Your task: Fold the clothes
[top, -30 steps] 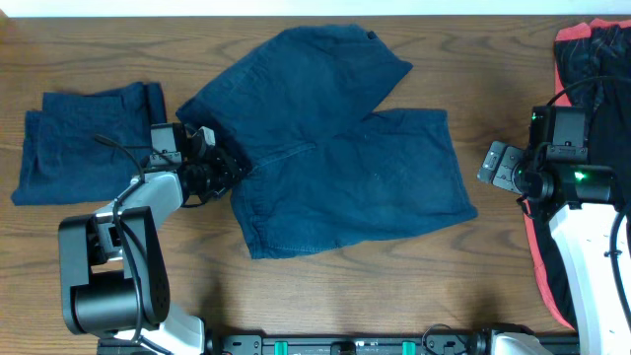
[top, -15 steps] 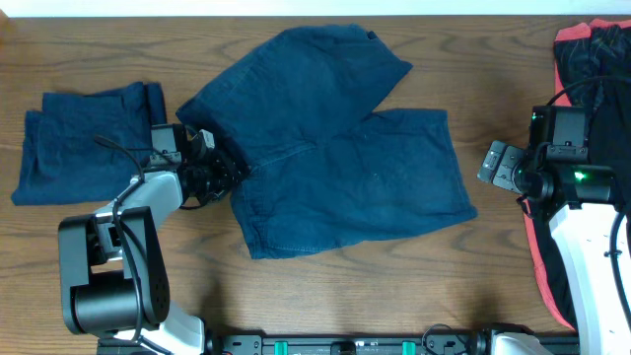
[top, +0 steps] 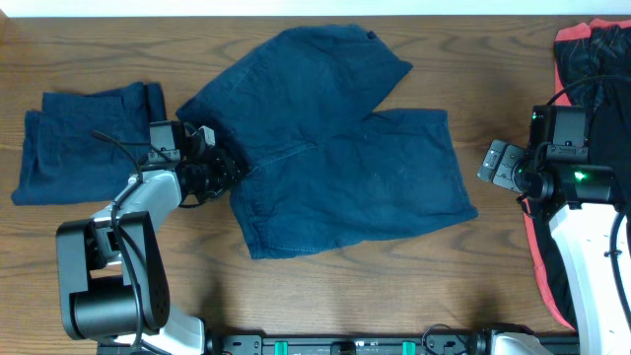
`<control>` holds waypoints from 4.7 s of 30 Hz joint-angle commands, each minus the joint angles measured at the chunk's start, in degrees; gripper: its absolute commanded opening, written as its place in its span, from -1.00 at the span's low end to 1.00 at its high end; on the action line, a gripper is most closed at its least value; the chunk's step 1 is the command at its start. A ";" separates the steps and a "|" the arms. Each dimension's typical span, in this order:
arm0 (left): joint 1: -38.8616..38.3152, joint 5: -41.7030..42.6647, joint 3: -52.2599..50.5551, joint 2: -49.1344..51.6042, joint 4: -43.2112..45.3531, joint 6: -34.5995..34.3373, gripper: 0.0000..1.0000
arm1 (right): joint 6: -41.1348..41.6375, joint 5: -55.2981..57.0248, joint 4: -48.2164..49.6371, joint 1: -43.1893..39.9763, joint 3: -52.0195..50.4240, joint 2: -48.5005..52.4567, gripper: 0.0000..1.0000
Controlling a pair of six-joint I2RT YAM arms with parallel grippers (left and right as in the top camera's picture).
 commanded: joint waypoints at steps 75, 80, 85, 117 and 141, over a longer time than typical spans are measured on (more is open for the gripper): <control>0.55 -25.86 1.64 -26.82 -31.41 -0.37 -0.88 | -11.52 -39.91 22.18 0.85 -0.09 33.31 0.36; 0.55 -29.03 1.18 -24.50 -33.09 -0.39 -0.88 | -11.96 -40.63 25.44 2.10 -0.09 33.33 0.31; 0.55 -35.52 0.87 -20.52 -34.58 -0.42 -0.88 | -11.93 -40.50 29.14 3.98 -0.09 33.48 0.34; 0.55 -41.22 0.87 -11.96 -30.03 -1.07 -0.88 | -12.09 -38.07 30.18 12.61 -0.09 38.75 0.20; 0.55 -41.22 -0.15 -11.93 -29.83 -1.05 -0.88 | -7.74 -32.92 44.98 18.32 -0.09 41.11 0.15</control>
